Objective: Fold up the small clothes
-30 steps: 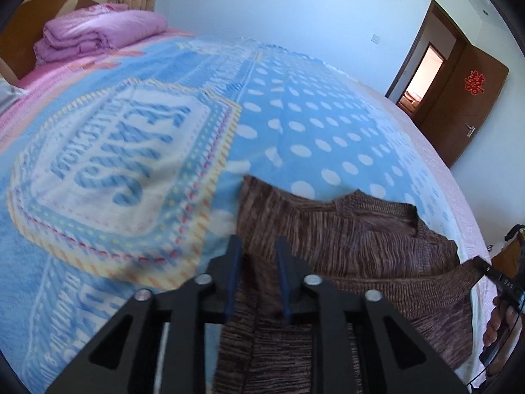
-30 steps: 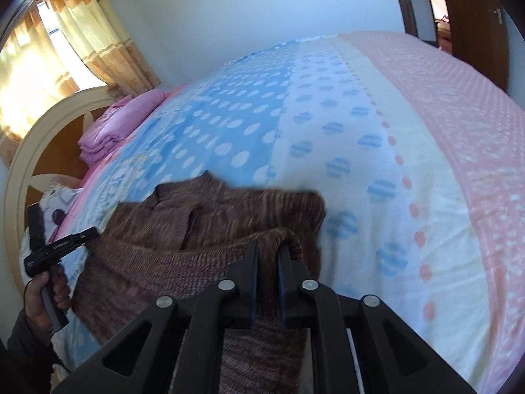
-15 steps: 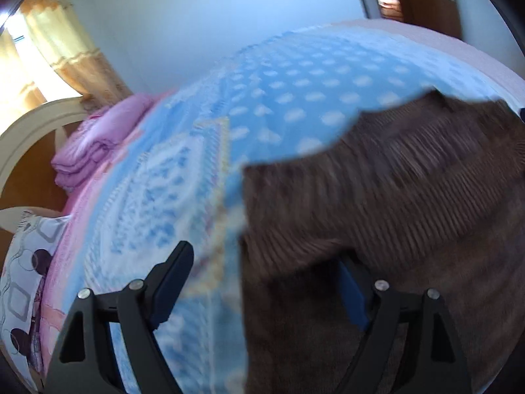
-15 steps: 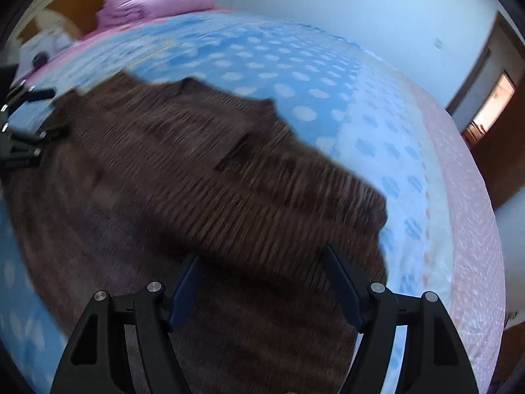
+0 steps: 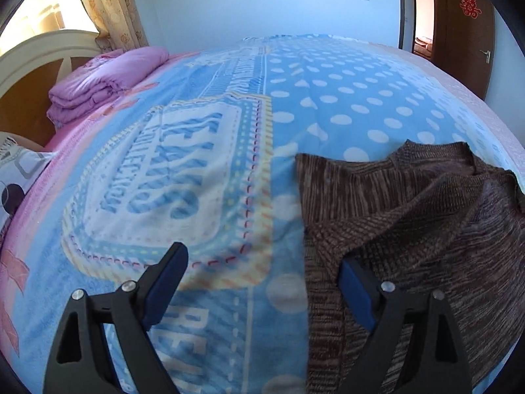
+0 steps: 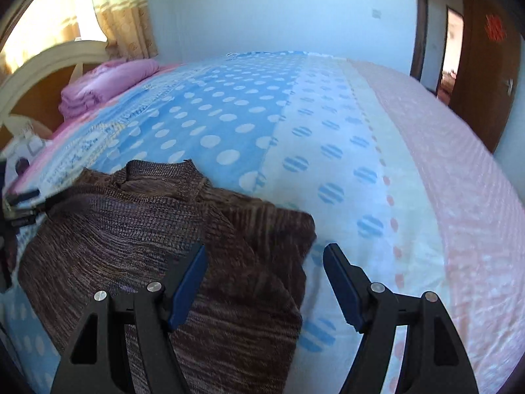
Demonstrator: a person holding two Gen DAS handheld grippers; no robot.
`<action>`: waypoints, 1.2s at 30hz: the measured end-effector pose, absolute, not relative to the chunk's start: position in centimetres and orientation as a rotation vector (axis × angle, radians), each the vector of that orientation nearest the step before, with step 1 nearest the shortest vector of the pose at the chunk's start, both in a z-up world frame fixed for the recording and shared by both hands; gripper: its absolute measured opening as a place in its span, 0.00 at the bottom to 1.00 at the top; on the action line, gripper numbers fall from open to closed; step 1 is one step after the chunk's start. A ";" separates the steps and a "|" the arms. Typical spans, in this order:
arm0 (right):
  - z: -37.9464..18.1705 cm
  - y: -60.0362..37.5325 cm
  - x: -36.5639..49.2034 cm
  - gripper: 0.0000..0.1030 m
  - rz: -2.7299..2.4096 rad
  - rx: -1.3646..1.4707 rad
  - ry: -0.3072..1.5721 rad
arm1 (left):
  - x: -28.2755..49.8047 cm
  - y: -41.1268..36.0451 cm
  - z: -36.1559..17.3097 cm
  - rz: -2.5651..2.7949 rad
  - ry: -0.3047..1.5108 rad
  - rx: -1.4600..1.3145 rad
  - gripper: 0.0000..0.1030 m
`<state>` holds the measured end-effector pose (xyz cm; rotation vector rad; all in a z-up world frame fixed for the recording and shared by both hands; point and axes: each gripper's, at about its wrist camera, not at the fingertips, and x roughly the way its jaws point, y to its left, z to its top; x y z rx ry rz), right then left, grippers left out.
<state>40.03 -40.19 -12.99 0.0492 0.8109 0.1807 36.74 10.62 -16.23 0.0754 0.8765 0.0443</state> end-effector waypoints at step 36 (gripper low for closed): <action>-15.3 -36.3 39.5 0.45 0.271 -0.249 0.854 | 39.1 9.2 -14.4 -0.136 0.902 -0.012 0.70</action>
